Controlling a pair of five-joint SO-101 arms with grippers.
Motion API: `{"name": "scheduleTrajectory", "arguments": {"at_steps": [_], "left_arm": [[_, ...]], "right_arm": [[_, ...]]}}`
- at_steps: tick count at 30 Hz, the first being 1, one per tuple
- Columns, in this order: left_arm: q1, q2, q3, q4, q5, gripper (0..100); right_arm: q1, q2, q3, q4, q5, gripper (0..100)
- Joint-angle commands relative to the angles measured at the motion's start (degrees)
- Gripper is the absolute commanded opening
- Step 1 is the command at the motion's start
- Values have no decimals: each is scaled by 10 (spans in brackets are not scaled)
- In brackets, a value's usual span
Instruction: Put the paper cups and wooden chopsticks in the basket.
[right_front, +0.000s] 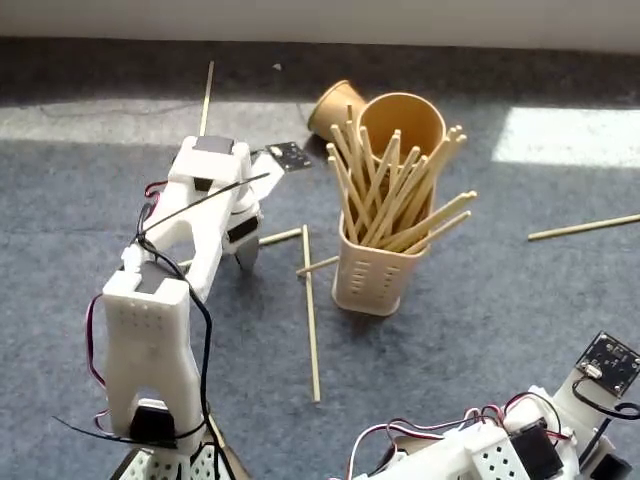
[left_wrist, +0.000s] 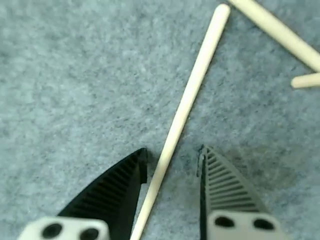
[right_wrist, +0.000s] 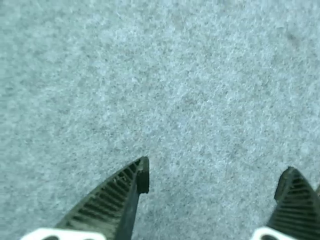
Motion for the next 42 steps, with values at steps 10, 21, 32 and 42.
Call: {"name": "scheduleTrajectory", "arguments": {"at_steps": [10, 21, 32, 42], "left_arm": [[-70, -10, -247, 68, 116, 4], [14, -56, -821, 182, 405, 8], [197, -164, -759, 42, 649, 8], [250, -165, -667, 43, 654, 8]], "right_arm": [[-15, -5, 7, 4, -7, 382], [-15, -5, 7, 4, -7, 382], [-13, -5, 7, 5, -7, 382], [-14, -5, 7, 5, -7, 382]]}}
